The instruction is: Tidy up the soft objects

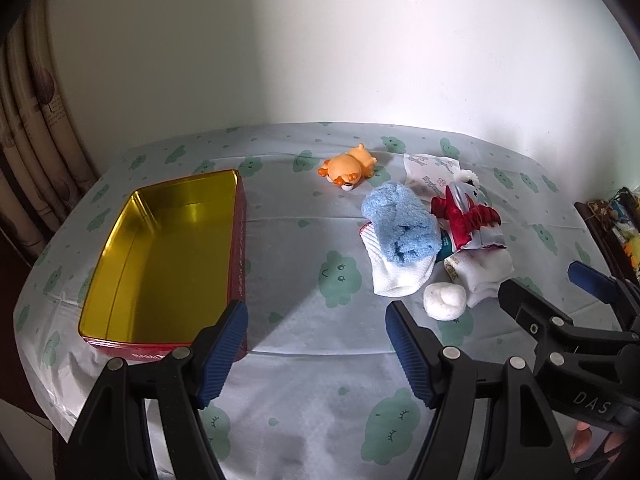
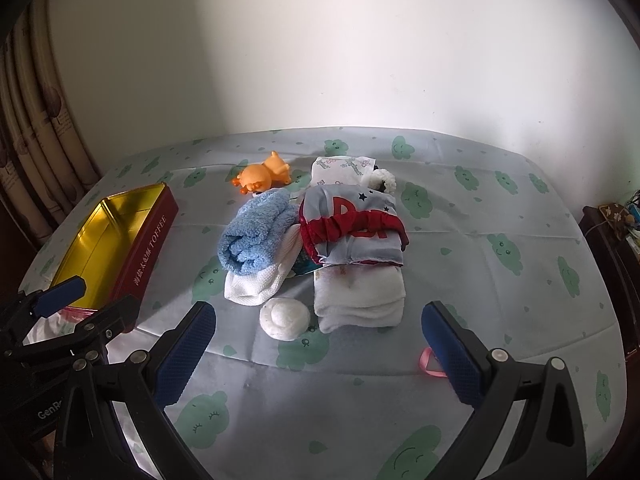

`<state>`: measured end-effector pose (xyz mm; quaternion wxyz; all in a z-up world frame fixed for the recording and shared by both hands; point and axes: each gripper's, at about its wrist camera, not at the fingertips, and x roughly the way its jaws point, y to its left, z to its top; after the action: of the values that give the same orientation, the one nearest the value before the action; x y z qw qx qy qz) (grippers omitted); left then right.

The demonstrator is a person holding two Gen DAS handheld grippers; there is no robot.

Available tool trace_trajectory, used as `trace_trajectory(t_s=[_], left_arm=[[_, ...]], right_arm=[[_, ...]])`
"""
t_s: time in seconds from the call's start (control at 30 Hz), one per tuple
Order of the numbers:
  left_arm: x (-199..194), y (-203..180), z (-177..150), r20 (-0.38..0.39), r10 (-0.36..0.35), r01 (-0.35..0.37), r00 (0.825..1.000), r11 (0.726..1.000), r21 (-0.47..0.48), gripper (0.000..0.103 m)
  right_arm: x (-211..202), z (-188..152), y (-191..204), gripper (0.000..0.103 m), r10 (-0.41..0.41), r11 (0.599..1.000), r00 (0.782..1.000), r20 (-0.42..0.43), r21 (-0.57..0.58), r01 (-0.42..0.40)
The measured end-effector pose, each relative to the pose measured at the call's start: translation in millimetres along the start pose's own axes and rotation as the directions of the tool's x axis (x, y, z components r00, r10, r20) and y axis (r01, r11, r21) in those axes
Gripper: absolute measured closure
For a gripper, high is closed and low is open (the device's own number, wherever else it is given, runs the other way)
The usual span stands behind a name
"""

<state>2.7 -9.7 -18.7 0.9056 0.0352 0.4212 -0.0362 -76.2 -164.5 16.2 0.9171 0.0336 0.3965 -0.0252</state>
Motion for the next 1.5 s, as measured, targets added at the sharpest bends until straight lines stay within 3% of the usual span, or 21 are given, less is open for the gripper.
trace_trajectory(t_s=[1.5], left_arm=[[2.8,-1.4,-0.4,-0.005,-0.006,0.006,1.0,1.0,0.003,0.03]], right_arm=[[2.4,-0.7,2.1,0.001,0.005,1.0,1.0,-0.004,-0.001,-0.005]])
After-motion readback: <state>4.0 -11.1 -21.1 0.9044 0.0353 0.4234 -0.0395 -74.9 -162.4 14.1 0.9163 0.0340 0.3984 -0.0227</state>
